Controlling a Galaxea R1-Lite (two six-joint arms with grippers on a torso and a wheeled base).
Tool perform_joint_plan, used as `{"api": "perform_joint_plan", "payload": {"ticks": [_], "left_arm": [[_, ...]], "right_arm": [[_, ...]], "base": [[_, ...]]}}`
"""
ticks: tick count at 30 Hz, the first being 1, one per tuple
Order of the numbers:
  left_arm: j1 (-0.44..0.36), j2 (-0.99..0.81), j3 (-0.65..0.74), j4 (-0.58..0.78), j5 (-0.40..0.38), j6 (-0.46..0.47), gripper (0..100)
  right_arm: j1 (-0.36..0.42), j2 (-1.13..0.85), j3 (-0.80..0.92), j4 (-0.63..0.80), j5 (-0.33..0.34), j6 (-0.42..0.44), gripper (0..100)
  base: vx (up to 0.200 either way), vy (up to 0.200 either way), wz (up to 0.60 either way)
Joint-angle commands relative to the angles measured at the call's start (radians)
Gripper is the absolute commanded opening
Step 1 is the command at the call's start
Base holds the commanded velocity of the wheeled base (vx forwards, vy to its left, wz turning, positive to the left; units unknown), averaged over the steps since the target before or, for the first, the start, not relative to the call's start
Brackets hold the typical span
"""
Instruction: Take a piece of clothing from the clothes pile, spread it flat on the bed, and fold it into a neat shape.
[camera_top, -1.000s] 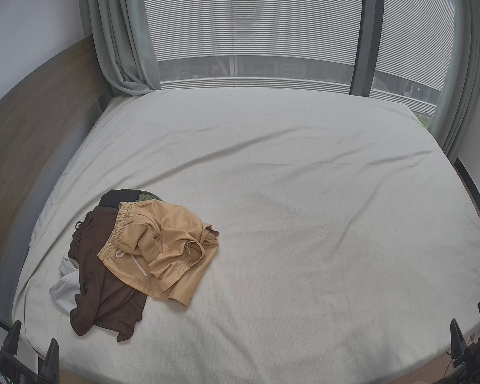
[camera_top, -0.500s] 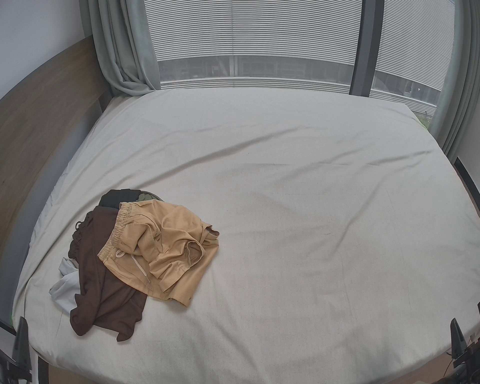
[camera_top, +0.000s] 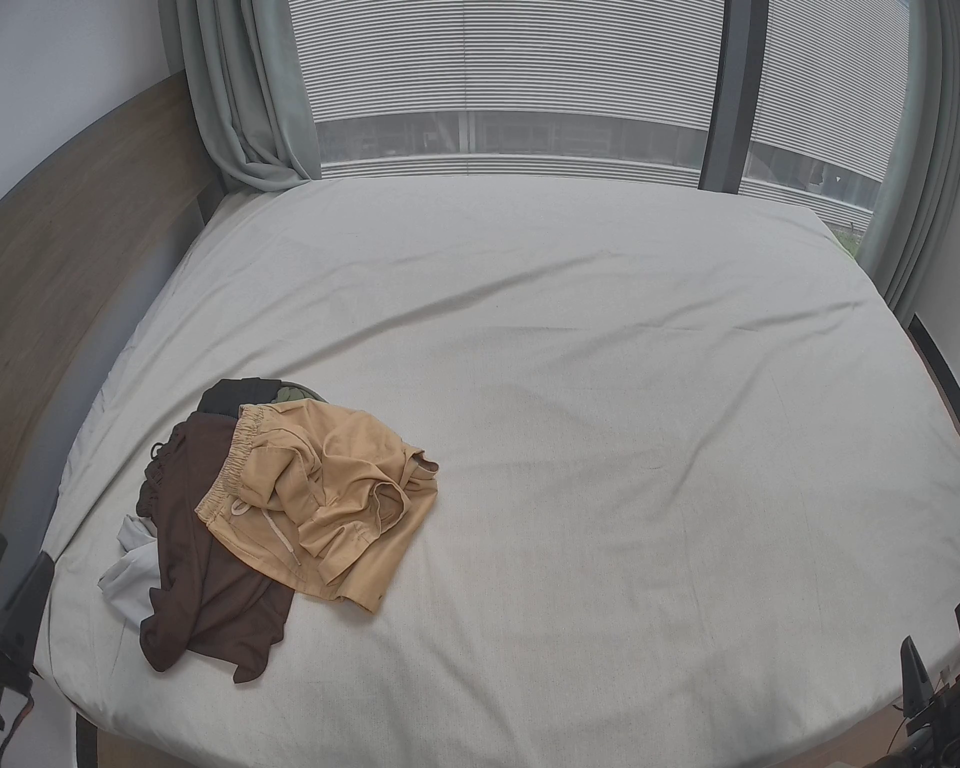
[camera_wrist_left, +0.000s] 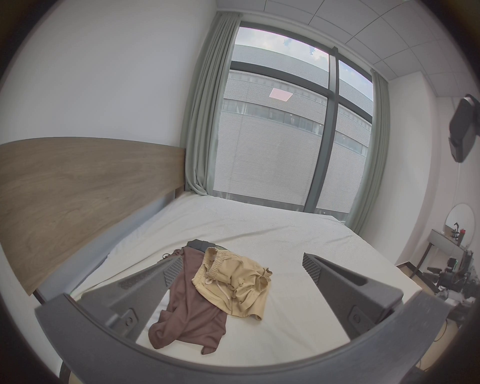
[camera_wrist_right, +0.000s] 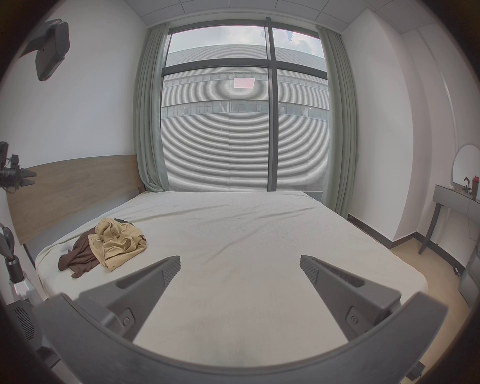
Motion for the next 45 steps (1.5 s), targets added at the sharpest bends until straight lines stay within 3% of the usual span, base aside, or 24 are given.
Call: {"api": "perform_joint_plan", "payload": {"ticks": [1, 8, 28, 37, 45], "left_arm": [[-0.011, 0.306, -0.082, -0.1, -0.046, -0.026, 100], [-0.016, 0.509, -0.125, -0.23, -0.086, -0.03, 100], [0.007, 0.849, -0.331, -0.247, -0.252, -0.076, 100], [0.049, 1.033, -0.306, -0.413, -0.258, -0.087, 100], [0.136, 1.182, -0.305, -0.571, -0.344, -0.121, 100]], "right_arm": [[0.0, -0.015, 0.018, 0.0, 0.0, 0.0, 100], [0.0, -0.015, 0.018, 0.0, 0.0, 0.002, 100], [0.0, -0.015, 0.018, -0.001, 0.0, 0.003, 100], [0.0, -0.015, 0.018, 0.0, 0.0, 0.006, 100], [0.0, -0.015, 0.018, 0.0, -0.001, 0.008, 100]], "base": [[0.0, 0.0, 0.0], [0.0, 0.0, 0.0], [0.0, 0.0, 0.0], [0.0, 0.0, 0.0], [0.0, 0.0, 0.0]]}}
